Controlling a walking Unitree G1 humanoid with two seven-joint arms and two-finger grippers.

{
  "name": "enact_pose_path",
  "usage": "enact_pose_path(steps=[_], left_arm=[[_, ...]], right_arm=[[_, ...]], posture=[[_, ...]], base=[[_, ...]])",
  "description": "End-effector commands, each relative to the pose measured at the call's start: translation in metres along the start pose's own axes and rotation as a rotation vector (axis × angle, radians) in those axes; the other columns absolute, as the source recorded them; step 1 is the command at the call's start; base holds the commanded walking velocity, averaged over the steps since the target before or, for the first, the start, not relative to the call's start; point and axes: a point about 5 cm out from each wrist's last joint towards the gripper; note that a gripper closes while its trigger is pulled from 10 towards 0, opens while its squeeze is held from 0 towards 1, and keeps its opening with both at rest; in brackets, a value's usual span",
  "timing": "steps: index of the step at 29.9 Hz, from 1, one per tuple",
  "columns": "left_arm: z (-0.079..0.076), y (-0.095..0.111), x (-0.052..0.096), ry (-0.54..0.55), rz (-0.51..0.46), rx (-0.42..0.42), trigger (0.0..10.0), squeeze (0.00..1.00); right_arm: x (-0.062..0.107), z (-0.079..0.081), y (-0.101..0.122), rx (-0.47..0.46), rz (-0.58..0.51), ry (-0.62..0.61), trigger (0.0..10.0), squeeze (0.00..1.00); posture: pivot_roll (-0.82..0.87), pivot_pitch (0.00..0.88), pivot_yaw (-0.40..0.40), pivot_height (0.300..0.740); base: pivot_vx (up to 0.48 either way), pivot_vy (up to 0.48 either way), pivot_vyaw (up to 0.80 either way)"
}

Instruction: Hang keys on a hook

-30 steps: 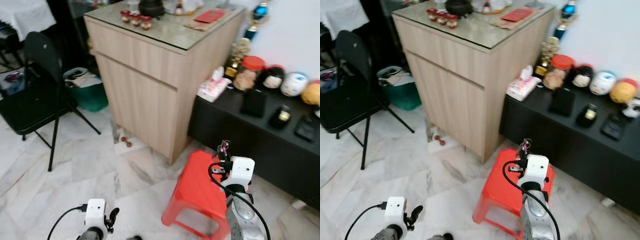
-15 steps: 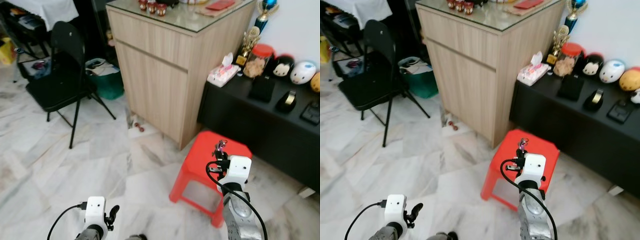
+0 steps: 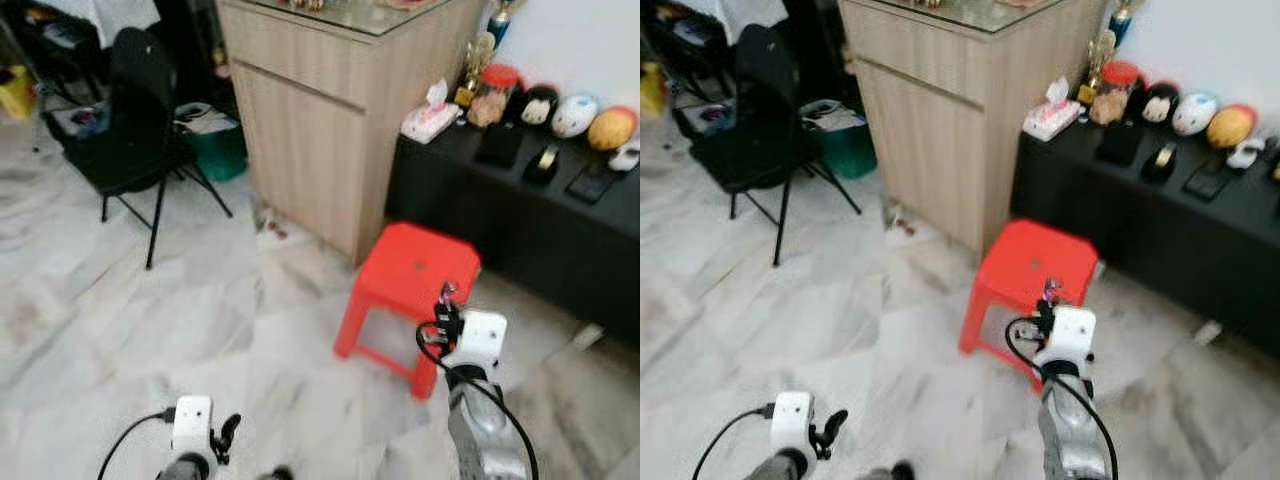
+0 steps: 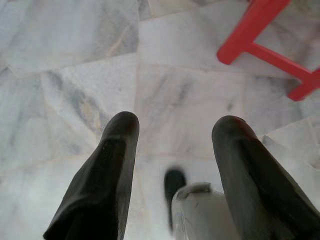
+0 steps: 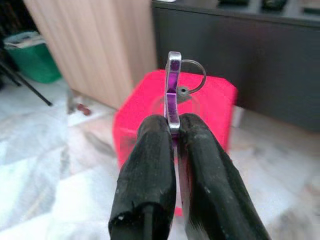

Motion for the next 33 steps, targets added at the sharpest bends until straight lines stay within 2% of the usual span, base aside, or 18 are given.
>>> enact_pose_path(steps=[1, 23, 30, 33], left_arm=[[0.0021, -0.0024, 0.0009, 0.003, 0.017, -0.01, 10.0, 0.0], [0.0013, -0.0019, 0.0007, 0.005, 0.012, -0.008, 10.0, 0.0], [0.0025, -0.0011, 0.0005, 0.012, 0.009, -0.002, 10.0, 0.0], [0.0028, 0.0004, 0.0, 0.011, 0.003, -0.002, 10.0, 0.0]], right_arm=[[-0.0003, 0.0028, 0.0004, -0.002, -0.001, 0.006, 10.0, 0.0], [0.0011, 0.0029, -0.0026, -0.001, 0.012, 0.0, 10.0, 0.0], [-0.0006, -0.0014, -0.0049, 0.004, 0.039, -0.034, 10.0, 0.0], [-0.0012, -0.0009, -0.0047, 0.003, 0.04, -0.031, 10.0, 0.0]], posture=[[0.11, 0.11, -0.006, 0.74], [0.11, 0.108, -0.005, 0.74], [0.11, 0.109, -0.005, 0.74], [0.11, 0.109, -0.004, 0.74]], base=[[-0.33, 0.0, 0.0], [-0.331, 0.0, 0.0], [-0.33, 0.0, 0.0], [-0.329, 0.0, -0.76]])
Point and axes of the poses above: a point about 5 cm out from each wrist's last joint towards the gripper, its own x axis pointing back from the gripper into the wrist, its own y axis along the axis of the wrist's last joint, z = x × y, and after that the axes turned 1 degree about -x, right-handed
